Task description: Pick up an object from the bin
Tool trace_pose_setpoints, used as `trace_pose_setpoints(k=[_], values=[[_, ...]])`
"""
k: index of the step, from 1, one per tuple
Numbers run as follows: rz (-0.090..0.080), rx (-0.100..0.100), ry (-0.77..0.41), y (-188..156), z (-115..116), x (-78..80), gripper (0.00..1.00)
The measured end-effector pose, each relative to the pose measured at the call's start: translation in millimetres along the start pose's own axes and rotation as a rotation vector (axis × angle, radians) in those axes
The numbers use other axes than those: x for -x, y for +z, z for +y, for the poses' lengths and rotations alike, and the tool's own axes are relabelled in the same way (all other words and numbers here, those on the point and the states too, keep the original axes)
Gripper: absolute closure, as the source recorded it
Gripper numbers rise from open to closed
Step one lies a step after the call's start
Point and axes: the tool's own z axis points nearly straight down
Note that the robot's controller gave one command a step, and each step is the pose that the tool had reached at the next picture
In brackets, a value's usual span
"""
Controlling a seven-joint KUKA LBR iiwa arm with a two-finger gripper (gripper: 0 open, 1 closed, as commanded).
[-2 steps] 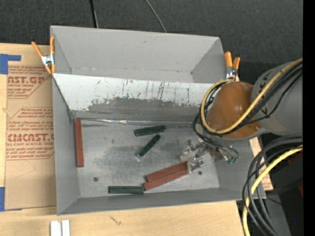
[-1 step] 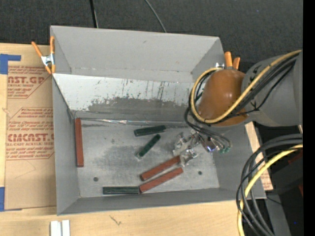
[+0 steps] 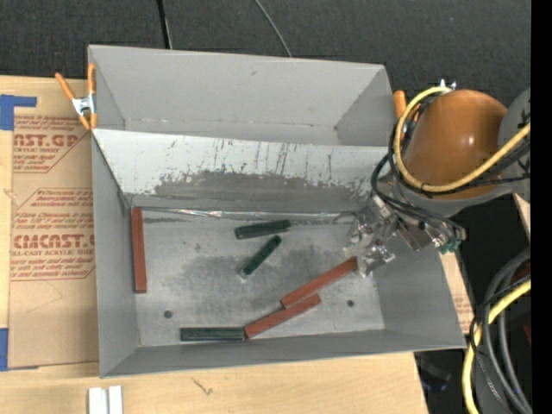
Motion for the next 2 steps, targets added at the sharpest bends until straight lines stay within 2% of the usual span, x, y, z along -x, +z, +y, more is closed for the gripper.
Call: trace_pose_setpoints(k=[1, 2], values=[[0.000, 0.000, 0.000, 0.0, 0.0, 0.0, 1.00], [0.004, 0.004, -0.002, -49.1, -16.4, 4.1, 1.00]])
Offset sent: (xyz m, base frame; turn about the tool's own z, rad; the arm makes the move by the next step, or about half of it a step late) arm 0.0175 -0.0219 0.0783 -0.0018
